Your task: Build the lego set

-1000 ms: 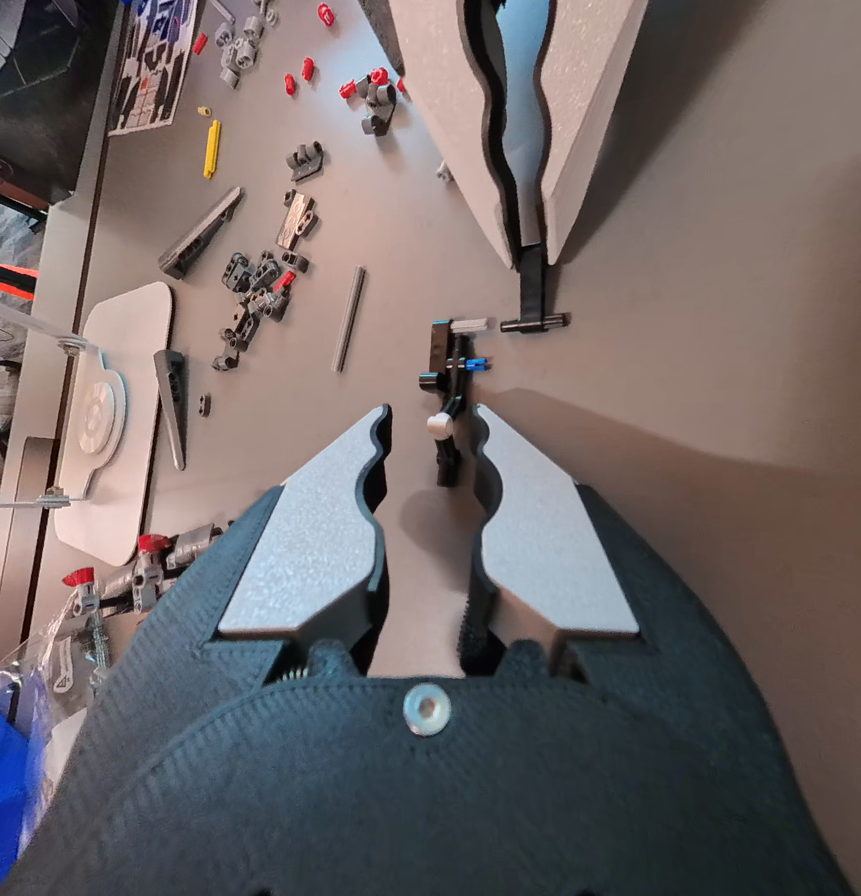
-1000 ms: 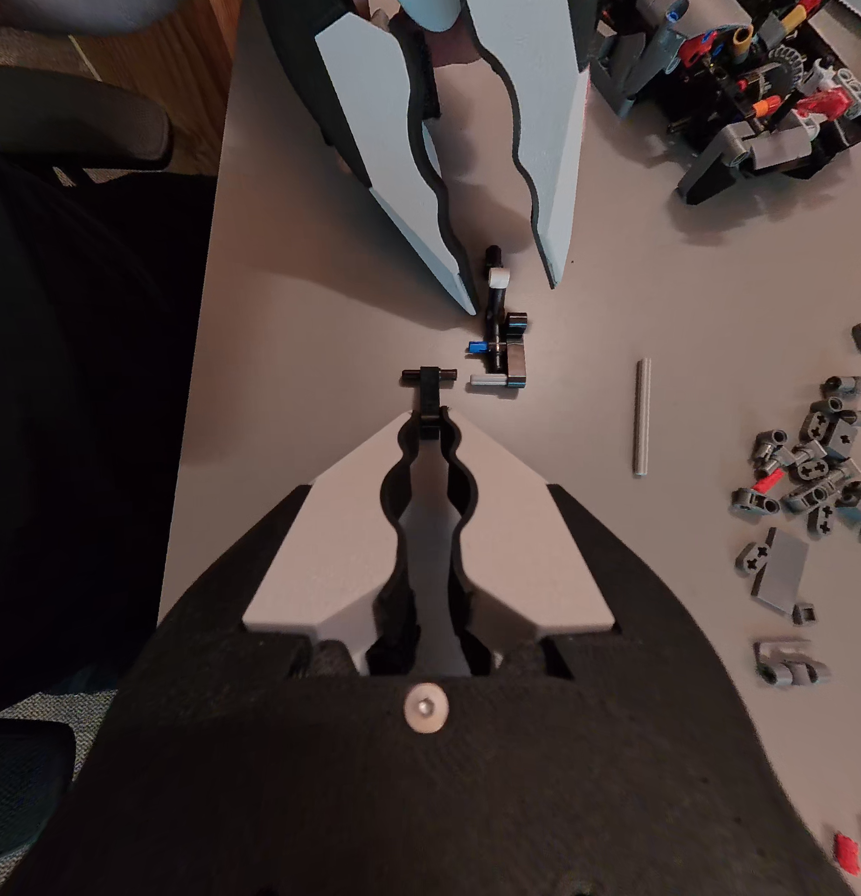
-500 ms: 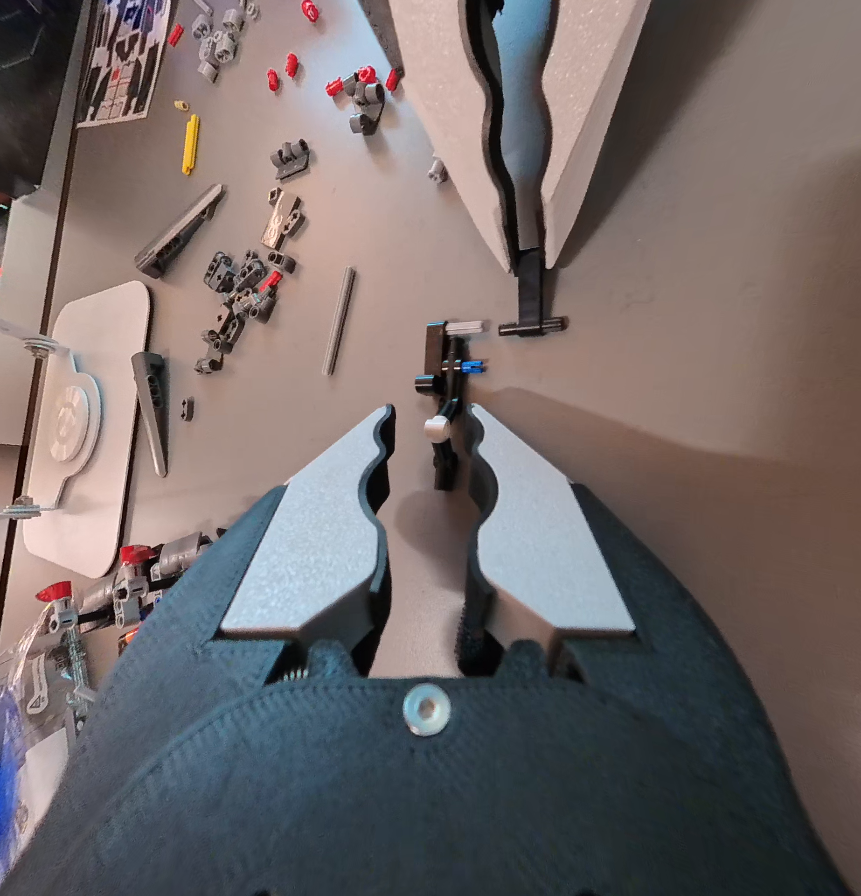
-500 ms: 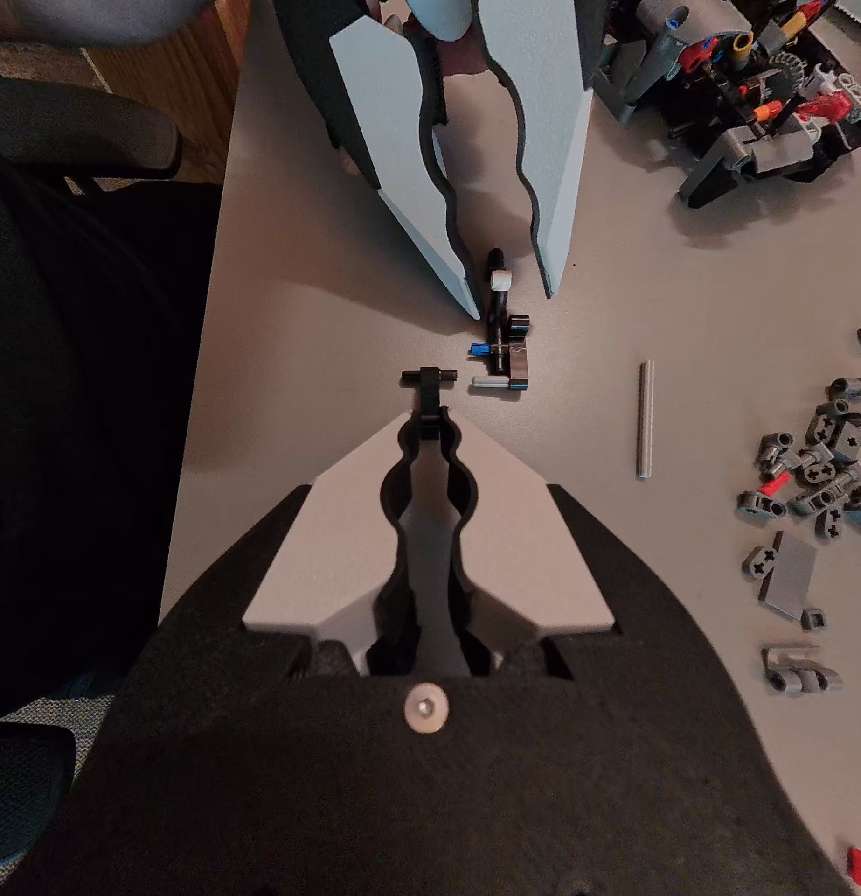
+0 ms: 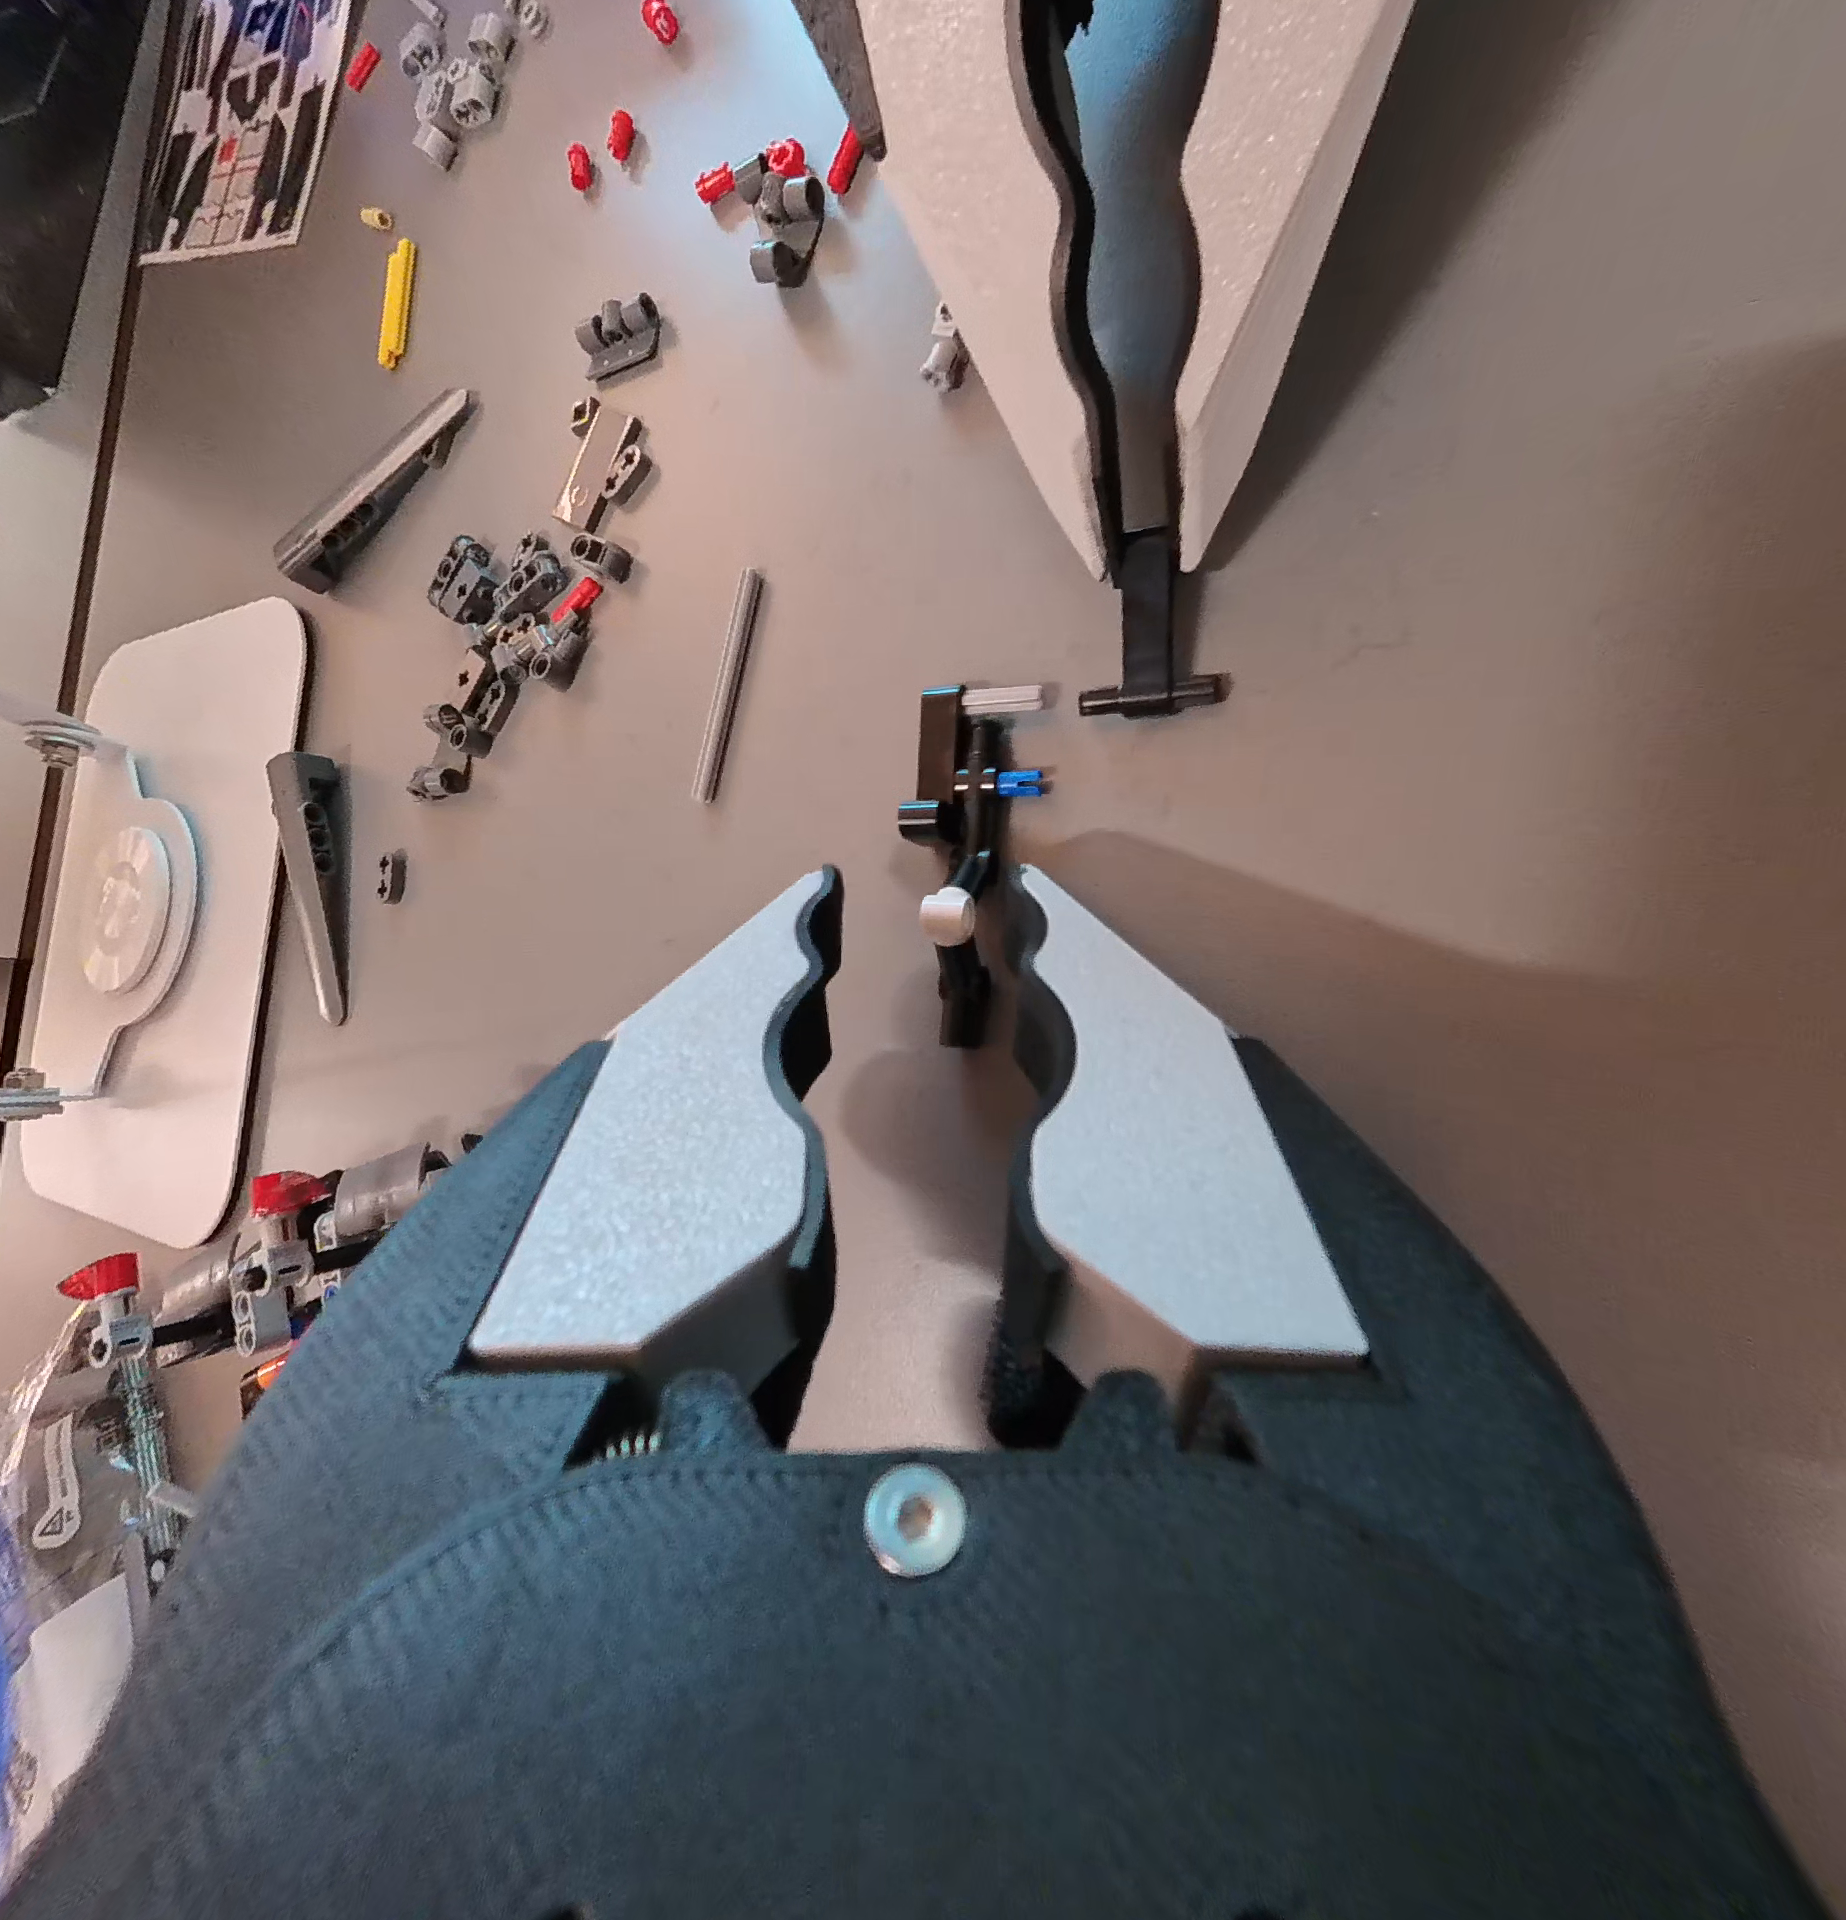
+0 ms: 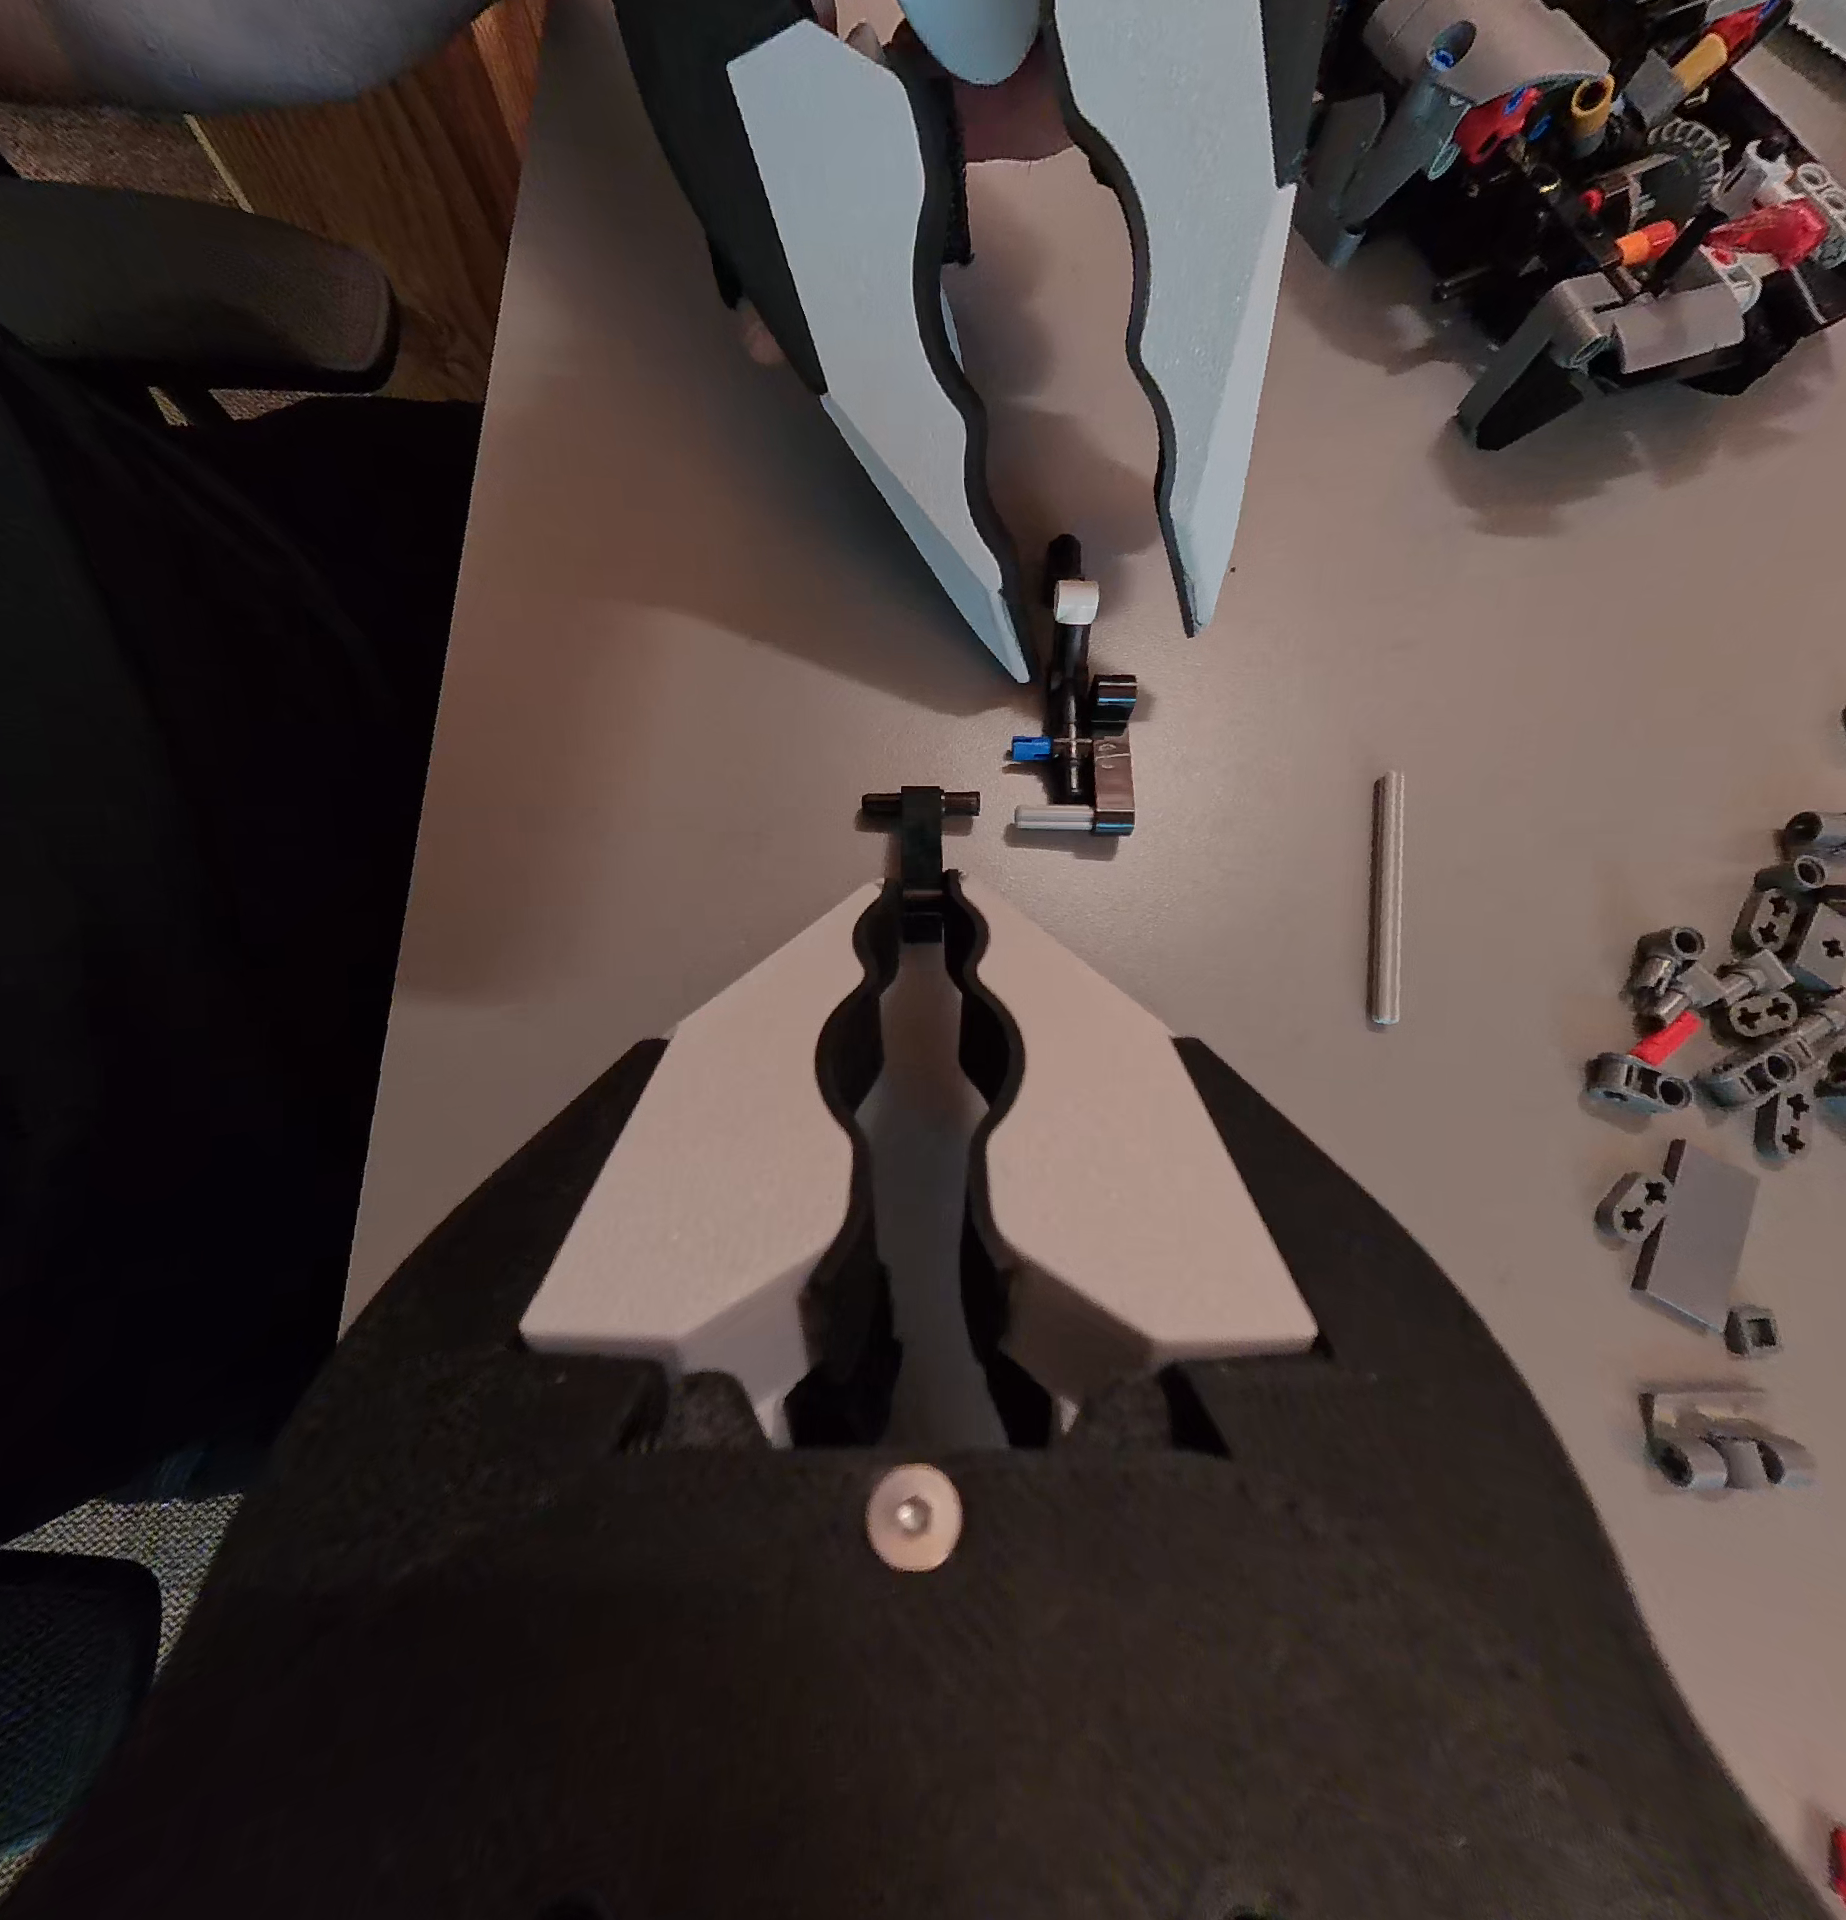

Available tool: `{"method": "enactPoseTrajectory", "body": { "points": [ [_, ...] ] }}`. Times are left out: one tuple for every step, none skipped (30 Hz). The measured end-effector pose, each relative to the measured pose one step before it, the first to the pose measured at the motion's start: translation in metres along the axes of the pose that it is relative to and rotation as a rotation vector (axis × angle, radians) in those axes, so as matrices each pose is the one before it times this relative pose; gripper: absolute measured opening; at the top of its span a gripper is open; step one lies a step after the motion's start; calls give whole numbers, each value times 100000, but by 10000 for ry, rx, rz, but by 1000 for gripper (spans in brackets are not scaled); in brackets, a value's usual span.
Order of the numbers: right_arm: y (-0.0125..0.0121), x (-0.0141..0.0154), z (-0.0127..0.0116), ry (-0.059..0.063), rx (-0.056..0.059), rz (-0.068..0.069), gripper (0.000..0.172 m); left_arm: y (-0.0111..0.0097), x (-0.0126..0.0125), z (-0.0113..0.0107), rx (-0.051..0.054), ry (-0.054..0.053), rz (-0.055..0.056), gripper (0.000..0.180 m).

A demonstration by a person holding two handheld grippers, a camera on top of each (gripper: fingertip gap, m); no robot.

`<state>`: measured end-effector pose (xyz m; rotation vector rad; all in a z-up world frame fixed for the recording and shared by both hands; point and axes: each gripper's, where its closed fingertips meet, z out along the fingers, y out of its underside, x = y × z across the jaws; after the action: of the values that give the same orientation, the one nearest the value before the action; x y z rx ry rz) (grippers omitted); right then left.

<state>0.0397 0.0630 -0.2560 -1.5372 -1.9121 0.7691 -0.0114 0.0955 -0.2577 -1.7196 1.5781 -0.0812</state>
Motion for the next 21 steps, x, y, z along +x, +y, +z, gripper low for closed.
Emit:
{"method": "enactPoseTrajectory", "body": {
  "points": [
    [-1,-3,-3,-1,6,1,5,-1,29,-9,-4,25,1,29],
    [1,-4,-5,-3,4,-2,5,0,39,-14,-8,37,-6,29],
    [-2,-16,-3,-5,5,-3,5,3,12,-21,-10,16,2,29],
    [10,-4,-2,-1,8,-2,5,23,2,-23,-15,8,3,30],
    [-6,3,-1,-2,11,3,5,14,14,-29,-7,16,-7,30],
    [6,-4,-1,-3,11,7,5,25,-13,-14,-9,3,-12,30],
    [2,-5,-9,0,8,2,5,15,1,-14,-9,5,-13,31],
    [-2,4,-3,2,6,-3,5,9,8,-27,-3,10,-11,31],
    [-3,-13,-2,-1,6,0,5,3,26,-23,-2,8,-7,31],
    [13,-7,-4,-2,5,0,5,8,14,-24,-11,0,-1,32],
    [-3,-21,-2,-8,6,-2,5,-2,26,-20,2,10,-2,32],
    [-9,-14,4,-6,5,-5,5,-13,43,-36,8,22,-17,32],
    [-3,-18,-2,0,4,-4,5,-6,24,-33,1,2,-9,33],
    [5,-13,4,-1,5,-1,4,-5,8,-39,-1,-10,3,33],
    [-7,-5,3,2,4,-2,5,18,-20,-41,-10,-20,-5,33],
    [0,-6,-4,3,3,-3,5,-8,-11,-58,-1,-22,-9,33],
    [1,-11,-5,-1,3,-2,4,-24,-27,-72,14,-27,-16,33],
    [5,-19,-10,1,3,-5,4,-14,-17,-72,5,-31,-16,33],
    [5,-13,4,5,4,-4,5,5,-5,-79,7,-27,-13,33],
    [0,-13,-4,-2,3,-3,5,-8,5,-86,6,-28,-21,33],
    [-3,-28,-3,-7,4,-4,5,1,21,-77,9,-16,-29,33]
  ]
}}
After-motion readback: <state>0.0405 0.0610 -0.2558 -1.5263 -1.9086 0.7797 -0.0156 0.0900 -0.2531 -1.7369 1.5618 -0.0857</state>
